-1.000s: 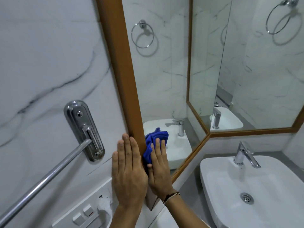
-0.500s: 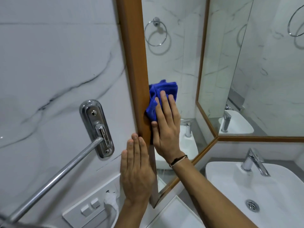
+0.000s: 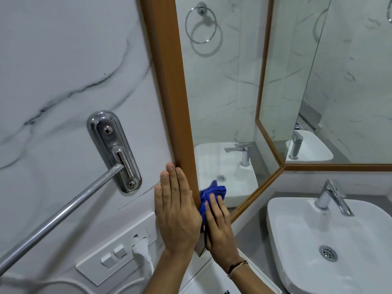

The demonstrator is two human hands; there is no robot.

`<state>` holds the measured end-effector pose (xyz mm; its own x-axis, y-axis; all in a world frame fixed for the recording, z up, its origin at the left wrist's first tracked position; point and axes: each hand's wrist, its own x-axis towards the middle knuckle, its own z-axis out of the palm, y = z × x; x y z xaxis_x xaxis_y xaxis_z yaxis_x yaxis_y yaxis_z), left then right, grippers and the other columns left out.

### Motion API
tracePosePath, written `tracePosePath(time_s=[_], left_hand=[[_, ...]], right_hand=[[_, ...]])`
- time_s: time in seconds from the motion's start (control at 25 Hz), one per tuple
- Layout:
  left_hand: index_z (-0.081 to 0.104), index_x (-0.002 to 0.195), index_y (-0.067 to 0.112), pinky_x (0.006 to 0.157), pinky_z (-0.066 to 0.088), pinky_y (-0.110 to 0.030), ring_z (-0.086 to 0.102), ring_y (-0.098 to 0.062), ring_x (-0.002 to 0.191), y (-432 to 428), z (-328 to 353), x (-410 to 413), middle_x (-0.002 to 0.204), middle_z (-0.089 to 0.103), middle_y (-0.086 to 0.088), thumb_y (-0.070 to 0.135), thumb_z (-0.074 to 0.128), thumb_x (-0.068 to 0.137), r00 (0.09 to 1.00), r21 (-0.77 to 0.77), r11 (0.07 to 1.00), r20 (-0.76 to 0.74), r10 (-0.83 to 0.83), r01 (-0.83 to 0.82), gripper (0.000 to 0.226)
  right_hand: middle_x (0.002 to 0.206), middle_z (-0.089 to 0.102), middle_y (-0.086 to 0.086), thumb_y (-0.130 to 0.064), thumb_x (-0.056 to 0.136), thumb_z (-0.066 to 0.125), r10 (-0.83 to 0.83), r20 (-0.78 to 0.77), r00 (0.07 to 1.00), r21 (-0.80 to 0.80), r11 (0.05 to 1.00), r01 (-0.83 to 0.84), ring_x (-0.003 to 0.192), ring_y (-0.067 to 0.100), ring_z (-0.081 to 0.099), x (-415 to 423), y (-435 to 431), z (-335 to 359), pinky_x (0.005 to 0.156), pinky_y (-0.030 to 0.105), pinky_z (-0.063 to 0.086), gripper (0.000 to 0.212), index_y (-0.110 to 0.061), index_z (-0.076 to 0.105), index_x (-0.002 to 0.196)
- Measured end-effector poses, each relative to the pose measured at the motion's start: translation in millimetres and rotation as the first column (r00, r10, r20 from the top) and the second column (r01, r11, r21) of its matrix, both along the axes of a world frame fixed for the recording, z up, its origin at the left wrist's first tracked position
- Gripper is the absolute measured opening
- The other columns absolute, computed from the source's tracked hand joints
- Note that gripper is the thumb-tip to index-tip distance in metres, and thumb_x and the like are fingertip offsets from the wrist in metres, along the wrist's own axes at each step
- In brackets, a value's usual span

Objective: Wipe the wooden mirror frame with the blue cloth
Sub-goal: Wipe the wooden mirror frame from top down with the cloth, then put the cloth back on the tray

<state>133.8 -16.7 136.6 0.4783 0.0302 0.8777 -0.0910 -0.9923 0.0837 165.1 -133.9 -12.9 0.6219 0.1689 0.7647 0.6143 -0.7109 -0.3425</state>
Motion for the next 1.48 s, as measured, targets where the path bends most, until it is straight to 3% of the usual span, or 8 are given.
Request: tracePosePath(time_s=[0.32,0.52,0.68,0.76,0.84,1.0,1.36,1.48], left_hand=[[-0.005,0.177,0.005,0.142,-0.005,-0.042,-0.010,-0.025,0.174,-5,-11,-6,0.186,-0.011,-0.013,0.025,0.041,0.114,0.998,-0.006,1.000,-0.053,0.021,-0.021,0.081],[-0.007,0.177,0.004,0.142,-0.005,-0.042,-0.011,-0.027,0.174,-6,-48,-18,0.186,-0.013,-0.014,0.029,0.041,0.112,0.989,0.001,1.000,-0.144,-0.017,0.017,0.085],[-0.006,0.178,0.005,0.142,-0.006,-0.042,-0.009,-0.027,0.174,2,-70,-17,0.187,-0.012,-0.014,0.031,0.042,0.111,0.983,0.023,1.000,-0.184,-0.016,0.021,0.086],[-0.006,0.178,0.005,0.142,-0.006,-0.043,-0.009,-0.027,0.174,2,-75,-15,0.187,-0.011,-0.015,0.032,0.040,0.113,0.982,0.015,1.000,-0.190,-0.004,0.007,0.083],[-0.006,0.177,0.004,0.142,-0.006,-0.043,-0.009,-0.028,0.174,0,-82,-15,0.187,-0.011,-0.015,0.033,0.035,0.117,0.980,0.000,1.000,-0.197,-0.005,0.005,0.078],[-0.005,0.177,0.003,0.142,-0.004,-0.044,-0.006,-0.030,0.174,-8,-100,-23,0.186,-0.005,-0.019,0.032,0.040,0.114,0.966,-0.026,1.000,-0.257,-0.021,0.015,0.083],[0.006,0.175,0.001,0.133,0.008,-0.043,0.048,-0.041,0.157,-8,-217,-112,0.169,0.041,-0.026,0.034,0.040,0.101,0.777,-0.114,0.984,-0.603,-0.180,0.139,0.088],[0.033,0.167,-0.009,0.131,0.009,-0.043,0.062,-0.043,0.145,1,-261,-137,0.165,0.050,-0.026,0.034,0.038,0.101,0.619,-0.051,0.989,-0.775,-0.128,0.140,0.079]], right_hand=[[0.188,0.002,-0.003,0.006,0.070,0.102,-0.031,-0.284,0.958,-0.092,0.996,0.006,0.174,0.024,0.007,-27,-16,-23,0.122,0.051,0.044,0.131,-0.018,0.026,0.174],[0.166,0.036,-0.025,-0.038,0.118,0.053,-0.001,-0.529,0.849,-0.107,0.992,-0.065,0.162,0.015,0.039,-38,-23,-54,0.133,0.030,0.037,0.047,-0.069,0.033,0.148],[0.167,0.043,-0.015,-0.048,0.117,0.052,-0.007,-0.566,0.824,-0.235,0.960,-0.153,0.154,0.009,0.050,-34,-35,-72,0.130,0.034,0.045,0.043,-0.073,0.031,0.144],[0.168,0.047,-0.009,-0.039,0.109,0.073,-0.082,-0.491,0.867,-0.379,0.917,-0.128,0.154,0.015,0.054,-30,-49,-76,0.123,0.036,0.053,0.062,-0.063,0.036,0.153],[0.165,0.052,0.011,-0.021,0.090,0.095,-0.101,-0.448,0.889,-0.457,0.880,-0.130,0.146,0.029,0.064,-20,-63,-70,0.110,0.040,0.064,0.086,-0.028,0.045,0.159],[0.152,0.067,0.027,0.002,0.066,0.106,-0.161,-0.665,0.729,-0.278,0.960,-0.042,0.137,0.045,0.071,-6,-85,-45,0.101,0.051,0.068,0.093,-0.008,0.069,0.151],[0.149,0.072,0.020,-0.001,0.039,0.113,-0.221,-0.757,0.615,-0.365,0.923,-0.118,0.131,0.038,0.076,-97,-40,-130,0.095,0.041,0.069,0.111,-0.005,0.075,0.143],[0.166,0.057,0.019,-0.007,0.073,0.104,-0.225,-0.822,0.524,-0.344,0.928,-0.142,0.152,0.038,0.060,-116,-21,-168,0.112,0.037,0.062,0.096,-0.006,0.061,0.159]])
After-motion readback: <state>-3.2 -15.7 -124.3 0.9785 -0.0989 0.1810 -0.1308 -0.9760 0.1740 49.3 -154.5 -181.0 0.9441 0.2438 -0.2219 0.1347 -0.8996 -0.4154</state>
